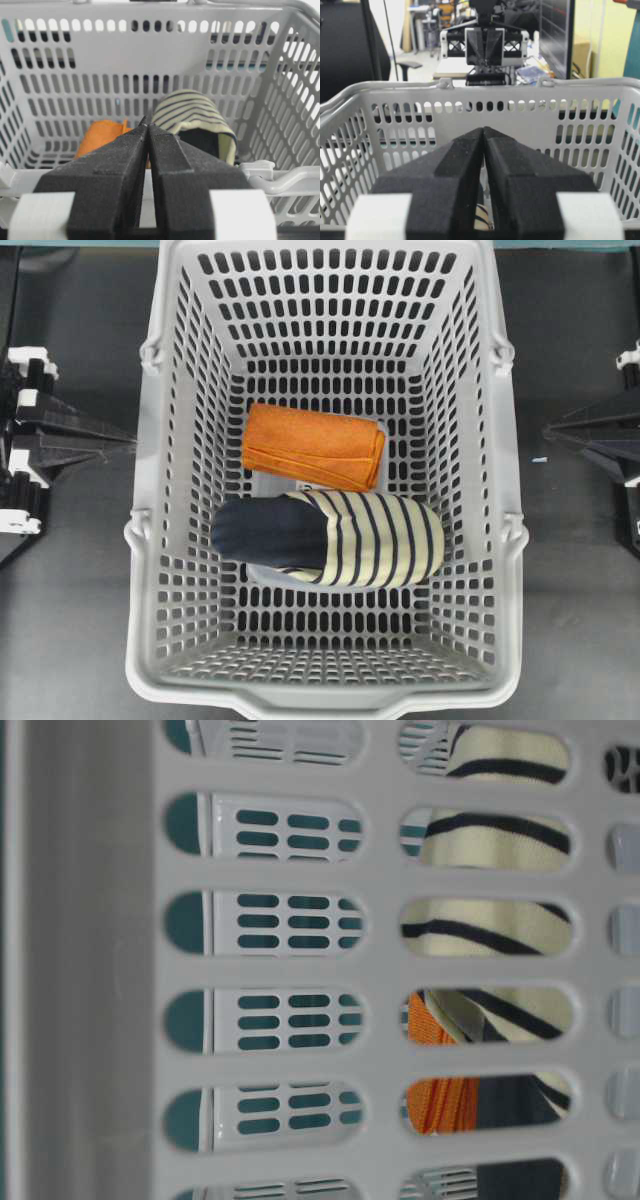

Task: Pick up the slipper from the shopping basket with the left arm.
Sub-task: 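Move the left gripper over the basket toward the striped slipper, then lower the left gripper and close it on the striped slipper's heel, then lift the gripped slipper upward out of the basket with the left gripper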

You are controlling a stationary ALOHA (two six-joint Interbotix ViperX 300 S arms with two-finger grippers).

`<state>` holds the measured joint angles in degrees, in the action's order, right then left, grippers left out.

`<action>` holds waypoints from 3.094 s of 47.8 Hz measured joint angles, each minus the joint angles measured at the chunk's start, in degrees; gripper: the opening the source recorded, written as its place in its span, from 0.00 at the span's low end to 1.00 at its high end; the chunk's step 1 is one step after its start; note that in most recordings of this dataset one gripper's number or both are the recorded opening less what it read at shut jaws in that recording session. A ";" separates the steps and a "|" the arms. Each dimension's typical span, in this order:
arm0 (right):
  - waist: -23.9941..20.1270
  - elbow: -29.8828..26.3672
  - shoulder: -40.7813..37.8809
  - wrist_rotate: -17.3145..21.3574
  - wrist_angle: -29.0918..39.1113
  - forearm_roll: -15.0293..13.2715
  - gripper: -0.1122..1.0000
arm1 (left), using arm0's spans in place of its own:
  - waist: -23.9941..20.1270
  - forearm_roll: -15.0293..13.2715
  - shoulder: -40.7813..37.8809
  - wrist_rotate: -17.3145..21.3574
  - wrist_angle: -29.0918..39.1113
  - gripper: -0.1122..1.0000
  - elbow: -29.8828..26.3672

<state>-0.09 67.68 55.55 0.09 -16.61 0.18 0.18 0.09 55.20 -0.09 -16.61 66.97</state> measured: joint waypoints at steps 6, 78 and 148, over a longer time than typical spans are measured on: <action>0.09 -0.09 -0.09 0.44 -0.09 0.09 0.09 | 0.18 1.76 -0.62 -2.64 5.71 0.10 -4.04; -0.62 0.00 0.00 3.69 1.41 0.53 0.09 | 5.80 2.29 -68.29 -4.39 71.81 0.89 -72.60; -0.97 0.00 0.09 3.78 3.34 0.53 0.09 | 4.48 2.29 -67.94 -1.49 96.50 0.15 -95.01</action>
<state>-1.05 67.68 55.63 3.87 -13.27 0.70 4.66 2.37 -12.74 -1.58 79.89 -28.04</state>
